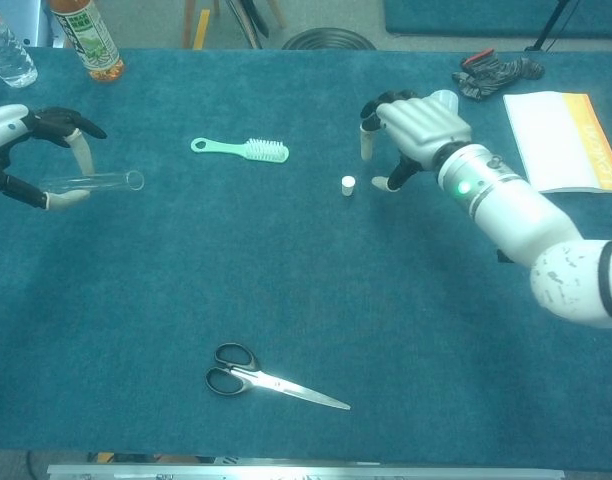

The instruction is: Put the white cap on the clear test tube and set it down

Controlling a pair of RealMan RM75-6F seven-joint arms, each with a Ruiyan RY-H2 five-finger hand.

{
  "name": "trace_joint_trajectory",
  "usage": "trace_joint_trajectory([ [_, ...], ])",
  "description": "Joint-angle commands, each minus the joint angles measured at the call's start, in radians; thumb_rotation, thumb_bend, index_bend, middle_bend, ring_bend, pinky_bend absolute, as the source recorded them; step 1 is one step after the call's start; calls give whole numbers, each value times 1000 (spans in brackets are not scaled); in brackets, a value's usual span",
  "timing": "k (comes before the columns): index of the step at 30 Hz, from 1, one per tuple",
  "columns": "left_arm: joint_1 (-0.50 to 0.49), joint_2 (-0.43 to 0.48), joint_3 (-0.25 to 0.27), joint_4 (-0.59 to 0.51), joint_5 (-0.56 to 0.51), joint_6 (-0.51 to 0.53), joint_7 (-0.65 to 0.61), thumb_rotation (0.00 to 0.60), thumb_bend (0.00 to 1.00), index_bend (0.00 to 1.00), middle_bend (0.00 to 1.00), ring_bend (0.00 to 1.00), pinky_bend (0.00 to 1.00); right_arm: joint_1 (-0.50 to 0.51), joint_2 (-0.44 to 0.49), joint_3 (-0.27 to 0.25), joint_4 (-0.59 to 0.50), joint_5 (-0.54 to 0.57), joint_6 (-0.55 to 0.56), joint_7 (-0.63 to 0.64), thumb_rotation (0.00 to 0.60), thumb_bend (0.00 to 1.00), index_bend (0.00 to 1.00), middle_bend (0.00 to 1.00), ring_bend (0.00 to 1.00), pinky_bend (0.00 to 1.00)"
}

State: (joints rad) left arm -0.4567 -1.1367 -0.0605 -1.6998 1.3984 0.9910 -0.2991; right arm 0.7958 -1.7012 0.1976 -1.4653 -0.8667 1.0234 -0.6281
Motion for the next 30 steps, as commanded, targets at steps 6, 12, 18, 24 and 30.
trace_joint_trajectory([
  [6, -2, 1, 3, -2, -4, -1, 4, 599, 344, 592, 188, 0, 163, 26, -62, 4, 70, 11, -27, 9, 600, 201, 480, 152, 0, 14],
  [12, -2, 3, 4, -3, -5, 2, 2, 599, 344, 592, 188, 0, 163, 37, -92, 10, 108, 15, -34, 10, 600, 201, 479, 152, 0, 14],
  [18, -2, 4, 6, -3, -5, 4, 0, 599, 343, 592, 186, 0, 163, 47, -114, 13, 140, 21, -41, 6, 600, 201, 479, 152, 0, 14],
  [24, -4, 5, 7, -2, -6, 3, 0, 599, 344, 592, 185, 0, 163, 54, -133, 21, 172, 35, -53, 7, 600, 202, 480, 152, 0, 14],
  [30, -6, 6, 7, -2, -7, 3, 0, 599, 343, 592, 182, 0, 163, 61, -143, 28, 191, 51, -64, 3, 600, 203, 479, 152, 0, 14],
])
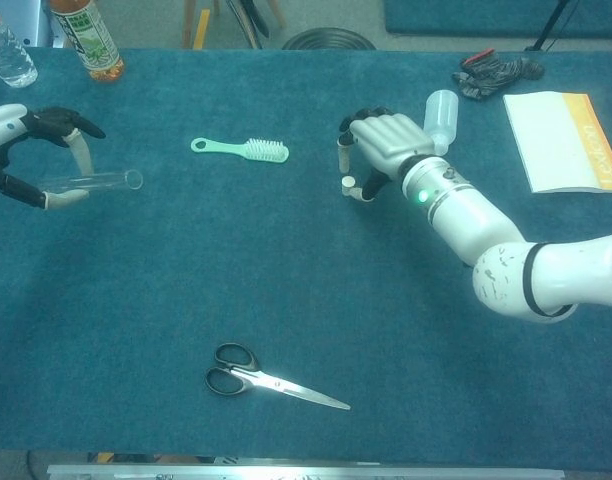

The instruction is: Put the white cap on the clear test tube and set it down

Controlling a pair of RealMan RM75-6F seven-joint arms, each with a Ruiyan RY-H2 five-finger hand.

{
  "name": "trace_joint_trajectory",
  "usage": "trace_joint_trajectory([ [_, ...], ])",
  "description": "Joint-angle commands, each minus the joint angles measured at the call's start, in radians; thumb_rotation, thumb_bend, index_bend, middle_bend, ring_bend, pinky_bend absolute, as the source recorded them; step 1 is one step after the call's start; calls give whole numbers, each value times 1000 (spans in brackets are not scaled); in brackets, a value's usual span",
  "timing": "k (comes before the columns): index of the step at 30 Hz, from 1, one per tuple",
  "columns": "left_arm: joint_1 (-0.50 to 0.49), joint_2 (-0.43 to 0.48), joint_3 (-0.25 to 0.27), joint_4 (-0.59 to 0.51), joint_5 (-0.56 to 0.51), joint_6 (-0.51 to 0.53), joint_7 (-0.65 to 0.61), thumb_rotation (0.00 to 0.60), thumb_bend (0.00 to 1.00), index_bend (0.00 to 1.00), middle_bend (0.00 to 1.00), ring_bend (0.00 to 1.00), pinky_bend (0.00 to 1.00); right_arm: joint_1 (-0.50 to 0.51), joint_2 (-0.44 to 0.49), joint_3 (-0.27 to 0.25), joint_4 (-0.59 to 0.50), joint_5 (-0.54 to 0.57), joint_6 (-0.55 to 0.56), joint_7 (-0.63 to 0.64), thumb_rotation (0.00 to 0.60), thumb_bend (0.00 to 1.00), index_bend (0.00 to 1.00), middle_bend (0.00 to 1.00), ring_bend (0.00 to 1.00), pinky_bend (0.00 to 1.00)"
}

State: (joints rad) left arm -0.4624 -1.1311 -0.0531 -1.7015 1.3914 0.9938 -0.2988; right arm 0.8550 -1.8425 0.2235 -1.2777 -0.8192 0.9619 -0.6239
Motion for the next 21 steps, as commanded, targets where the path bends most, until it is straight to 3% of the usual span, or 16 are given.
trace_joint_trajectory([
  [1, 0, 0, 0, 0, 0, 0, 0, 599, 343, 592, 181, 0, 163, 3, -4, 4, 5, 7, -6, -1, 600, 204, 479, 152, 0, 14],
  [21, -1, -1, 2, 8, -4, 2, -4, 598, 344, 592, 172, 0, 163, 22, -18, 10, 22, 63, -23, -34, 600, 245, 480, 155, 0, 14],
])
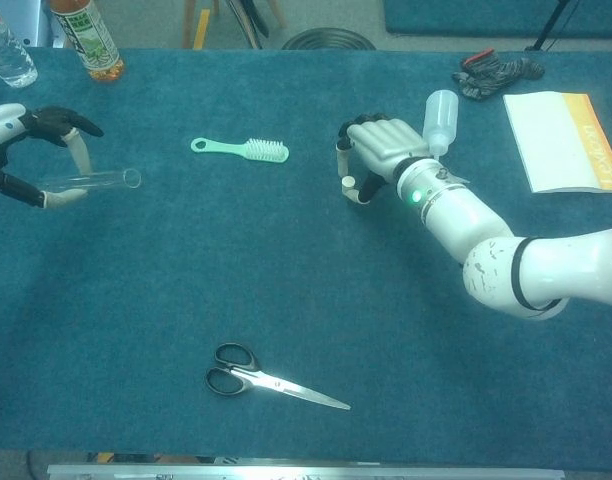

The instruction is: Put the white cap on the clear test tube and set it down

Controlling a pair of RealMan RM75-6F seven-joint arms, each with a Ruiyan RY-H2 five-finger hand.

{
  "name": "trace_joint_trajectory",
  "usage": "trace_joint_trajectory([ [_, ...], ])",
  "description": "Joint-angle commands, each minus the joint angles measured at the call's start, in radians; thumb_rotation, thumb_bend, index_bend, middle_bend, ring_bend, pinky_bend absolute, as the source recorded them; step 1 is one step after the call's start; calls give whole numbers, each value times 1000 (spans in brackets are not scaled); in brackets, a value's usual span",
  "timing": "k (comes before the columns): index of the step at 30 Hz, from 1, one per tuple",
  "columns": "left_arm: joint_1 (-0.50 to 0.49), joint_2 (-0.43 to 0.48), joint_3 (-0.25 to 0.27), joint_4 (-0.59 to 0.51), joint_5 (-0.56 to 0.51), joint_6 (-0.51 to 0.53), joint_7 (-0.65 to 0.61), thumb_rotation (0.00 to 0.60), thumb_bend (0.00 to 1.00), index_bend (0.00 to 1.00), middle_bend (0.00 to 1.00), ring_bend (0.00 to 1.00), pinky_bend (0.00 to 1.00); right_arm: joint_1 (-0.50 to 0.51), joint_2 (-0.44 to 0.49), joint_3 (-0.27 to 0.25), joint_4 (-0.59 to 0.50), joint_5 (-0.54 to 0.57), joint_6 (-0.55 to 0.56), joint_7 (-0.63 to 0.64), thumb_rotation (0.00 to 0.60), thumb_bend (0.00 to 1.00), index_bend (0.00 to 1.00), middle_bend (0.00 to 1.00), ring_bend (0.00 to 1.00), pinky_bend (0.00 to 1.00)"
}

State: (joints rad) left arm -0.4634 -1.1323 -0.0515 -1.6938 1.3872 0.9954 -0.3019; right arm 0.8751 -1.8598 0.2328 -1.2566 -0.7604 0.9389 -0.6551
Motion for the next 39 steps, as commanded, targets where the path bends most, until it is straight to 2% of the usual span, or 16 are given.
trace_joint_trajectory([
  [1, 1, 1, 0, 1, 0, 1, -1, 598, 343, 592, 172, 0, 163, 2, -1, 1, 1, 6, 0, -4, 600, 249, 483, 157, 0, 14],
  [18, 2, 1, 3, 2, 4, 5, -3, 599, 343, 590, 166, 0, 163, 13, 0, 6, -7, 32, -2, -9, 600, 259, 502, 171, 0, 15],
  [29, 2, 2, 1, 3, 3, 7, -3, 599, 343, 591, 166, 0, 163, 8, 9, 11, -19, 27, 8, 11, 600, 282, 587, 229, 0, 15],
  [39, -2, 18, -3, -8, -3, -3, -25, 599, 344, 592, 170, 0, 163, -2, 89, 59, -135, 45, 1, 69, 600, 288, 602, 242, 0, 15],
])
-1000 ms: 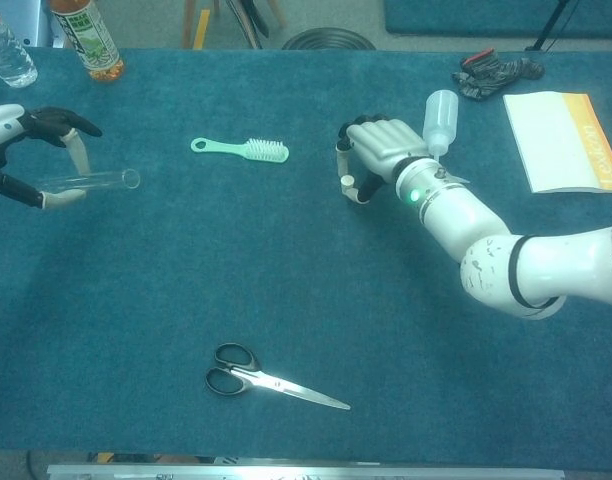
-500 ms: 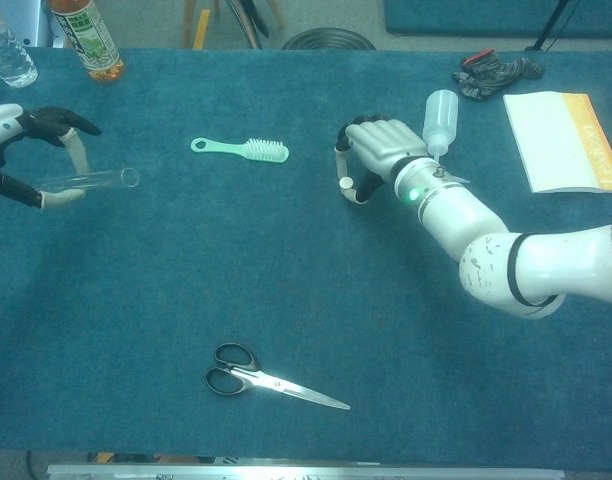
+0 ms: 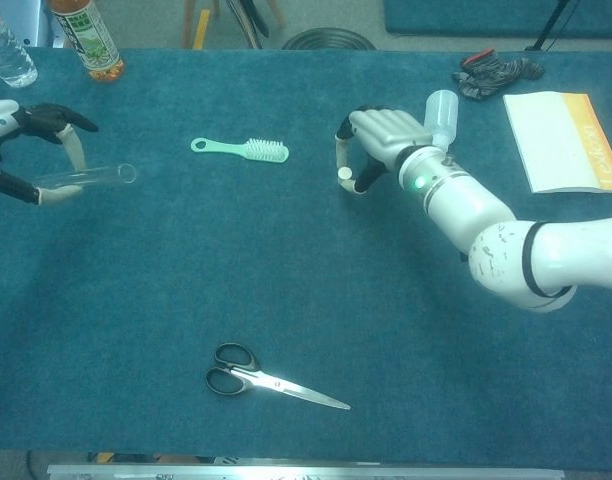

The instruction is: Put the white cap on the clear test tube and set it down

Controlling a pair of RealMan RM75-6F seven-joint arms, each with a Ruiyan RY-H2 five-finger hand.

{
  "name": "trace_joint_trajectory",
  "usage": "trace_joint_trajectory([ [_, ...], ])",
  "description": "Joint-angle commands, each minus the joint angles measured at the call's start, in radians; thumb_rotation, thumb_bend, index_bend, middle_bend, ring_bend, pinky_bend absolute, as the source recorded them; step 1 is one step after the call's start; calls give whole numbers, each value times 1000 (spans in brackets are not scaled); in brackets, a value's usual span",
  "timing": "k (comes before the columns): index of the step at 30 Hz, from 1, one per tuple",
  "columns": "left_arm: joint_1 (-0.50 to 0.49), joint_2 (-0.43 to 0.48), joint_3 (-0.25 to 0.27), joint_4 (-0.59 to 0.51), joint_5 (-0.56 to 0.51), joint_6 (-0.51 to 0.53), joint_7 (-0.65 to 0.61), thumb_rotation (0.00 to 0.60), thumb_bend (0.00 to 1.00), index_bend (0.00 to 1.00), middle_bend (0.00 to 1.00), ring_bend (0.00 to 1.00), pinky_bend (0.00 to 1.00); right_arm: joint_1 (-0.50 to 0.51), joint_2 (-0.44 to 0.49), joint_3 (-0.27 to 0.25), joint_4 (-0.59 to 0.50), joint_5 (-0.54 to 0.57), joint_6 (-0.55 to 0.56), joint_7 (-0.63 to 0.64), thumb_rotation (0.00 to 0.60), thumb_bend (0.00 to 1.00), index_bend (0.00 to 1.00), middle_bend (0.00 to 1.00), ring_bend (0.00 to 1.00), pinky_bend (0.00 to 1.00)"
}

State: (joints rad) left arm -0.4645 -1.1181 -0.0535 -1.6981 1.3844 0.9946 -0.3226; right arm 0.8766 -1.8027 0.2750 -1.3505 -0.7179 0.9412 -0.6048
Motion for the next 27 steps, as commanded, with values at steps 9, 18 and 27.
trace_joint_trajectory([
  [9, -13, 4, -6, -15, -10, -36, -64, 599, 344, 595, 173, 0, 163, -12, 165, 89, -231, 40, -25, 113, 600, 288, 602, 242, 0, 15],
  [18, -35, -2, -11, -31, -25, -97, -150, 599, 344, 596, 173, 0, 163, 18, 254, 147, -372, 61, -39, 185, 600, 288, 602, 242, 0, 15],
  [27, -56, -6, -24, -41, -37, -141, -221, 599, 344, 596, 173, 0, 163, 71, 273, 169, -445, 80, -37, 230, 600, 289, 602, 242, 0, 15],
])
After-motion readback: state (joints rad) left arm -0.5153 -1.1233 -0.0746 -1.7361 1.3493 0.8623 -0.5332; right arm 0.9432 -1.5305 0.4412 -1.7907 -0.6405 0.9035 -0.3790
